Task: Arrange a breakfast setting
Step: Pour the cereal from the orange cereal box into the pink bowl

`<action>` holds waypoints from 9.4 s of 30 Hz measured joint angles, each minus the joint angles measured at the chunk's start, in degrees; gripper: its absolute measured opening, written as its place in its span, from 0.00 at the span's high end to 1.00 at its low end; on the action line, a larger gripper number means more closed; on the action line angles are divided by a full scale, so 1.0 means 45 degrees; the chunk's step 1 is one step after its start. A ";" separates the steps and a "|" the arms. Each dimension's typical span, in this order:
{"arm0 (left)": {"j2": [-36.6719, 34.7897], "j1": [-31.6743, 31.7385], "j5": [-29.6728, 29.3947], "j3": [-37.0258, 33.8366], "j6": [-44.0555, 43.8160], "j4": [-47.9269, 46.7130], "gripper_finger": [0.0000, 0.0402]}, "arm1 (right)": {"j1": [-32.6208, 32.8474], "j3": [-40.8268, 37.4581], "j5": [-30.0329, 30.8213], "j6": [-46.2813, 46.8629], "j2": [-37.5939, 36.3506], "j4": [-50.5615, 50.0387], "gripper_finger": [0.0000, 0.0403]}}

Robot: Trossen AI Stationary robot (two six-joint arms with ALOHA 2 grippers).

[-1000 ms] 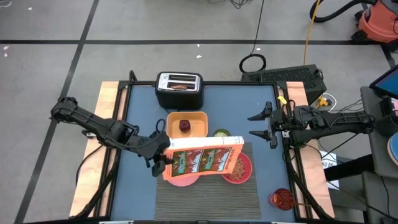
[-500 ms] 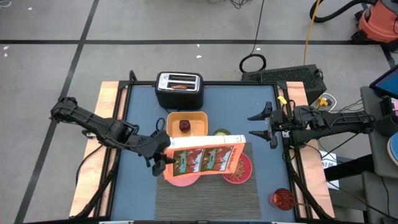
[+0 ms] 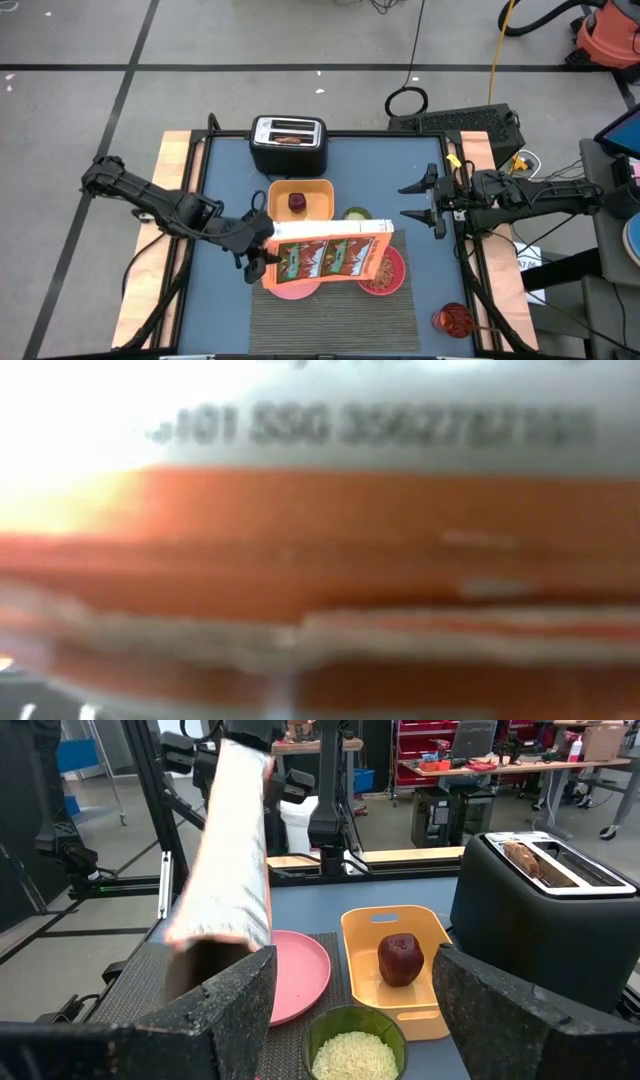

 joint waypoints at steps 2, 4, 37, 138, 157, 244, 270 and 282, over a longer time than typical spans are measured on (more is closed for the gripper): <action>0.0005 0.0001 -0.0216 -0.0010 -0.0059 0.0108 0.54 | 0.0000 -0.0004 0.0003 0.0000 0.0001 0.0000 0.36; 0.0002 0.0005 -0.0174 0.0003 0.0011 0.0386 0.54 | 0.0000 -0.0003 0.0002 0.0000 0.0000 0.0003 0.36; -0.0044 -0.0803 -0.1101 -0.0005 0.0504 0.0356 0.54 | 0.0000 0.0000 0.0000 0.0002 0.0000 0.0000 0.36; 0.0620 0.1087 -0.4372 0.0000 1.0586 1.2139 0.54 | 0.0039 0.0000 -0.2288 0.0573 1.0245 1.9540 0.36; 0.1030 0.1297 -0.4327 0.0000 1.0058 1.2114 0.54 | 0.0029 -0.0005 -0.2261 0.0622 1.0244 1.9963 0.60; -0.0423 0.0860 -0.4588 -0.0005 0.3977 0.0381 0.14 | -0.5105 0.0000 -0.0943 -0.1001 0.2954 0.5628 0.68; -0.0423 0.0860 -0.4625 -0.0005 0.3744 0.0449 0.14 | -0.7339 -0.0873 0.0886 -0.1295 0.3147 0.2326 0.68; -0.0423 0.0860 -0.4630 -0.0005 0.3749 0.0452 0.14 | -0.7339 -0.4964 0.1345 -0.0653 0.3152 0.8120 0.68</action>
